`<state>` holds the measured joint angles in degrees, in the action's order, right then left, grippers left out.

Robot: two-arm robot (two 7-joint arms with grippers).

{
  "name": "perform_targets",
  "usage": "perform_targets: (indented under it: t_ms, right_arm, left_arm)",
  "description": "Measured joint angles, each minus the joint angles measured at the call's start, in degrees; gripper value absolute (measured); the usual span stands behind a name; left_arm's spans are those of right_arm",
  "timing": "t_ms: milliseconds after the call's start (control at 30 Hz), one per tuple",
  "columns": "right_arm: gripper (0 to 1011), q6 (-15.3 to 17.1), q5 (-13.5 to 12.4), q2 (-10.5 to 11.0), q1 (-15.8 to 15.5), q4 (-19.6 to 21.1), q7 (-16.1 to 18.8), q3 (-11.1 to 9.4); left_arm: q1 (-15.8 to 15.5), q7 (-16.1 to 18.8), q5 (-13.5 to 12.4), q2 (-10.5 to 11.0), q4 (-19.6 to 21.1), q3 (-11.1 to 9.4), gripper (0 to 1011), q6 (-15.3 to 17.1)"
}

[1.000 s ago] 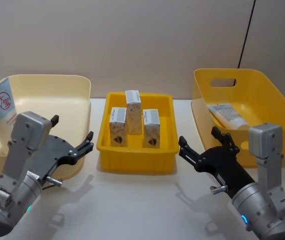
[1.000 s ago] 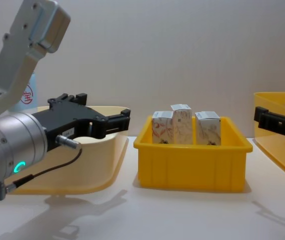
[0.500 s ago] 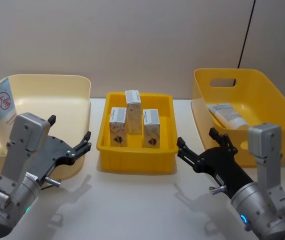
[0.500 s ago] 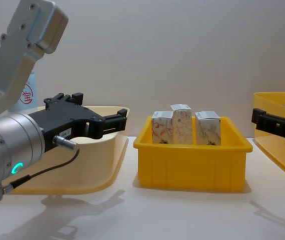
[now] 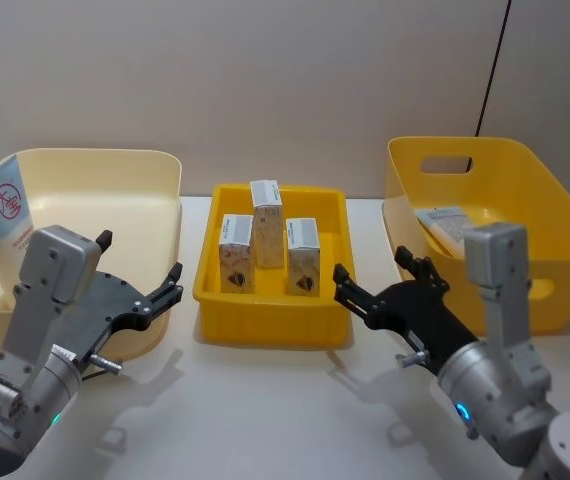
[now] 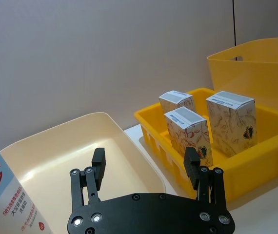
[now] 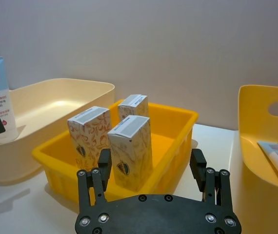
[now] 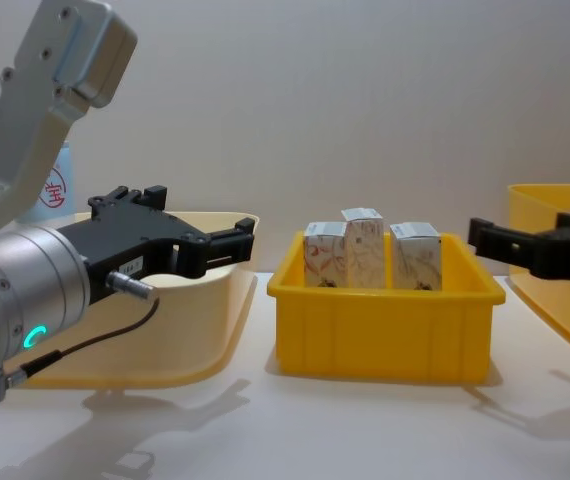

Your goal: Bimanual collaborative sorting of washing and personal care products

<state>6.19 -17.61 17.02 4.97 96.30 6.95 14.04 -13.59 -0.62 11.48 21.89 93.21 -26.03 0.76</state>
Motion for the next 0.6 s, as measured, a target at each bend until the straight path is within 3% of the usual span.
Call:
perform_targets:
  t_ms: [600]
  right_arm:
    - [1001, 3.5, 3.0, -2.2, 9.1, -6.1, 2.1, 3.4]
  left_arm:
    - [0.0, 0.0, 0.0, 0.0, 0.0, 0.0, 1003, 0.0]
